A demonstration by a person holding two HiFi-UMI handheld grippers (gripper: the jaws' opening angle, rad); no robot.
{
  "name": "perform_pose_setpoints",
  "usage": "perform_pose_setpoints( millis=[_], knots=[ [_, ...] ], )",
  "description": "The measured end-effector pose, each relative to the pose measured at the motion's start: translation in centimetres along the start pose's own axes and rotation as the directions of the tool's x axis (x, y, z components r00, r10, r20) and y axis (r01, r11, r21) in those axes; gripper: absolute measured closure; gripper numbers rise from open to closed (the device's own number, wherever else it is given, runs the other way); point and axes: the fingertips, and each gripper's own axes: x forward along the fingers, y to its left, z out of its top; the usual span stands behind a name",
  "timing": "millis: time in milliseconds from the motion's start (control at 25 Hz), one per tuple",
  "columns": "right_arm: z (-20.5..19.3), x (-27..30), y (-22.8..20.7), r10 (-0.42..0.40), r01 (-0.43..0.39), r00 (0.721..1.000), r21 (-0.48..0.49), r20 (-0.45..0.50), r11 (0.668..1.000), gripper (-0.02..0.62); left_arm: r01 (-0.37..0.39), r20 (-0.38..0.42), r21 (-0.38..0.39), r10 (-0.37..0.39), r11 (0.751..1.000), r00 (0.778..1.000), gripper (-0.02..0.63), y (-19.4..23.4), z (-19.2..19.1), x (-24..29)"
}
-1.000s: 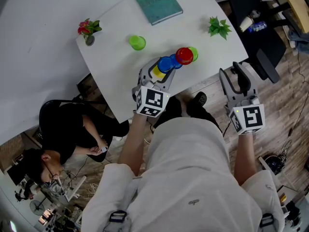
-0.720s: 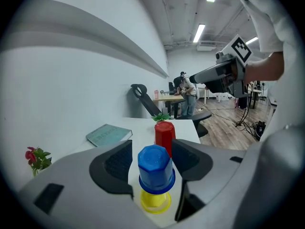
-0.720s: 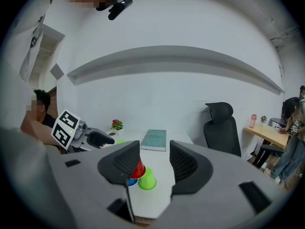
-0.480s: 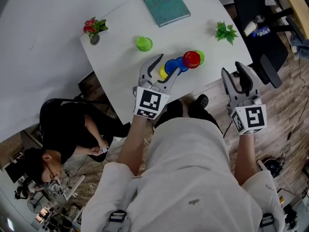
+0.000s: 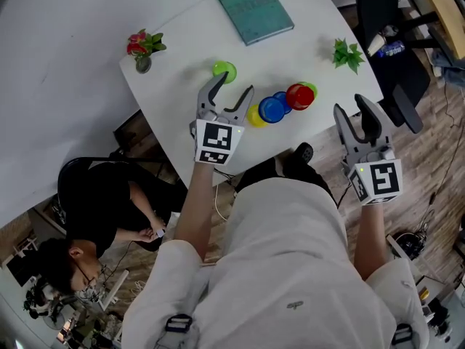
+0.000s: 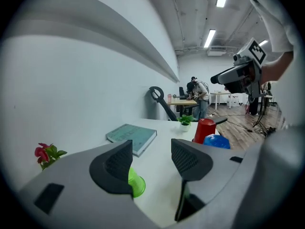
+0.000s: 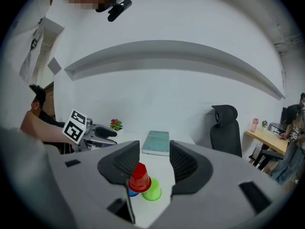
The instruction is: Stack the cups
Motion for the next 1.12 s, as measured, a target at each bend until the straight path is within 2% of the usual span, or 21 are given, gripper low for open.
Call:
perform_pose_setpoints(
  millis=[560, 880, 1120],
  knots=[
    [-0.7, -0.2, 1.1, -0.064, 0.064, 0.994, -0.006, -0.090, 0.998, 0.394, -0.093, -0.130, 0.018, 0.095, 0.995, 0.987, 0.345, 5.7, -6.7, 4.1],
    [-1.0, -0.9, 1.3, -0.079, 0.078, 0.992, -0.012, -0.102, 0.997, 0.394, -0.120, -0.190, 0.010, 0.120, 0.993, 0.975, 0.356, 6.5, -8.7, 5.5],
    [-1.0, -1.4, 1.0, -0.088, 0.088, 0.992, -0.006, -0.095, 0.996, 0.394, -0.120, -0.191, 0.010, 0.119, 0.993, 0.974, 0.367, 6.5, -8.6, 5.6]
  ],
)
